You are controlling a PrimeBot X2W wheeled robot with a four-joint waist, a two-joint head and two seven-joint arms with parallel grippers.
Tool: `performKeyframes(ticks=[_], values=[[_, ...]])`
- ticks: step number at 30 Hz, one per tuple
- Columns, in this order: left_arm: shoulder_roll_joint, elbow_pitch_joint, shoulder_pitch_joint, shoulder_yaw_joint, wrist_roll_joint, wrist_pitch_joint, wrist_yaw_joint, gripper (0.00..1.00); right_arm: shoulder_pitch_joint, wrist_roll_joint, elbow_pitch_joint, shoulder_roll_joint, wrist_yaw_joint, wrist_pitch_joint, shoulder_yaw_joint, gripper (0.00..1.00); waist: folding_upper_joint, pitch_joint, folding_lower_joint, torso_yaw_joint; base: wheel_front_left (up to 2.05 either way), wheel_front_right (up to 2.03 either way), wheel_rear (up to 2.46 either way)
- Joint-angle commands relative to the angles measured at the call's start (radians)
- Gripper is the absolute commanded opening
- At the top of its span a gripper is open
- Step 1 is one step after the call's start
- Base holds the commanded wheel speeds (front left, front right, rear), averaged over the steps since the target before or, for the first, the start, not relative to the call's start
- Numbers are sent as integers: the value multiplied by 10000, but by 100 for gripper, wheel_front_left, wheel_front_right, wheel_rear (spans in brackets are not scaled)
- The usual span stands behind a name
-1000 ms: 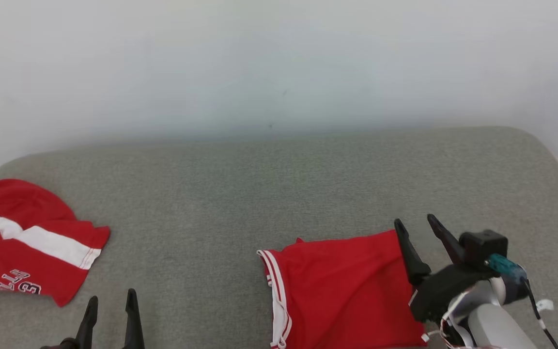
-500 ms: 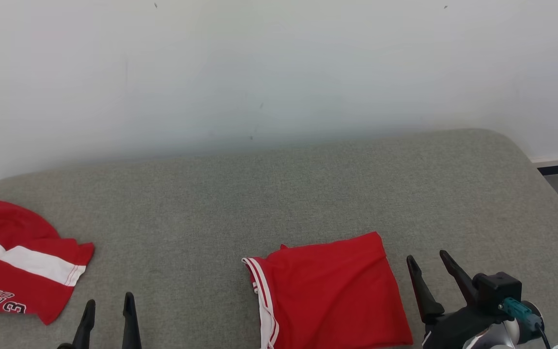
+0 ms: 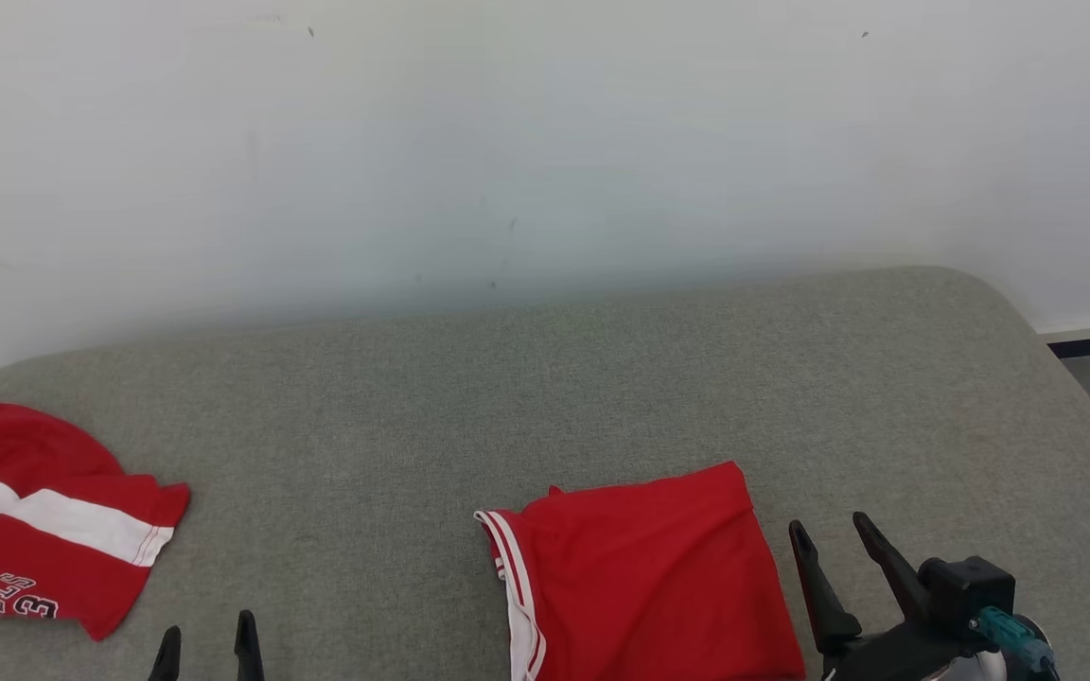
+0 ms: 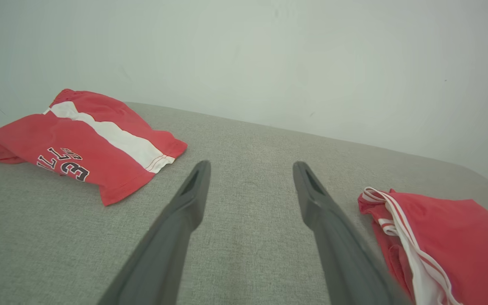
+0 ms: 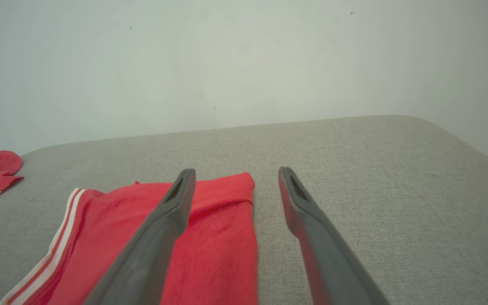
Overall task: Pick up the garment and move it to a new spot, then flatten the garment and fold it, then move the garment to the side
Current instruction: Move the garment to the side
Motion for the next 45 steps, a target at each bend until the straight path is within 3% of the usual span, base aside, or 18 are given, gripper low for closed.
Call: performKeyframes(ticks=[1,24,30,32,37,45], values=[[6,15,94,46,-94,-4,7,100,97,55,-34,3,-25,-12,-32,100,0,-4,1,3,0,0,0],[6,-126,-59,-138,-118,-4,135,100,-195,188,-143,200,-25,421,-439,100,0,125,1,235,0,0,0],[6,-215,-195,-304,-131,-4,157,100,-805,703,322,-87,-25,2130,-163,100,0,312,1,469,0,0,0],[6,-280,-319,-421,-100,-5,142,100,-1362,948,751,-406,-25,3545,-24,100,0,479,1,639,0,0,0],[6,-285,-534,-632,62,-5,53,100,-2035,1153,1742,-669,-25,5516,-2,100,0,768,1,988,0,0,0],[181,35,-1328,-903,535,-4,-191,100,-2586,1260,2634,-813,-25,6624,-116,100,0,1374,1,1493,0,0,0]])
